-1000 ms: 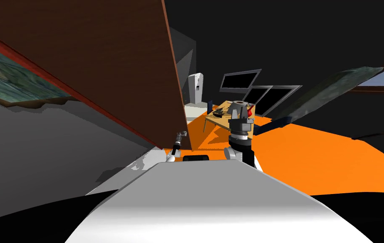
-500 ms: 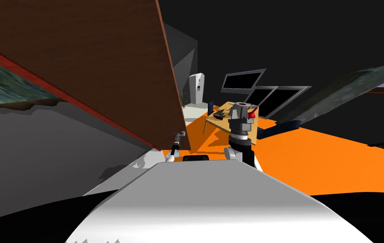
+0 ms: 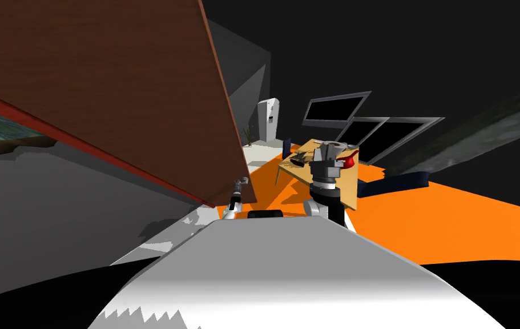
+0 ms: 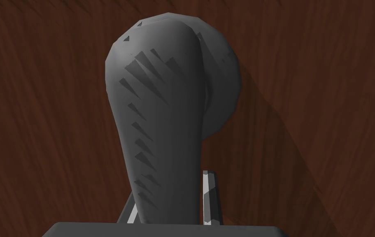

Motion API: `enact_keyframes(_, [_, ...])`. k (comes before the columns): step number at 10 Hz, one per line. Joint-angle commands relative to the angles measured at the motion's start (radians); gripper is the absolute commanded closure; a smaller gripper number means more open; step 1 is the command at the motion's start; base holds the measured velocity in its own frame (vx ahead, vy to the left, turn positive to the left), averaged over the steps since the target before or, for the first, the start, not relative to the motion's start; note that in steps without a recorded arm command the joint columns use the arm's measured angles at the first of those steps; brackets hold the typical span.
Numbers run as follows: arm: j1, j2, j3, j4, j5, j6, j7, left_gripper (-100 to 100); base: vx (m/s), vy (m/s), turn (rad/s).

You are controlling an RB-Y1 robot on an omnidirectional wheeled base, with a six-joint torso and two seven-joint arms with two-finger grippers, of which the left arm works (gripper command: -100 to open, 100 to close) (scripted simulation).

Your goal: Push the door open

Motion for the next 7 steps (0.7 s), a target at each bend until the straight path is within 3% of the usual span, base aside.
enact_keyframes(1, [-0.004, -0.006, 0.014, -0.006, 0.009, -0.001, -0.007, 100, 0.191, -0.103, 0.065])
enact_keyframes(3, [-0.004, -0.013, 0.031, -0.005, 0.019, 0.0, -0.014, 100, 0.163, -0.103, 0.06])
enact_keyframes(5, [-0.001, 0.009, 0.051, -0.003, 0.03, -0.003, -0.017, 100, 0.102, -0.038, 0.051])
enact_keyframes(7, [-0.001, 0.013, 0.068, -0.003, 0.04, -0.003, -0.024, 100, 0.208, -0.076, 0.058])
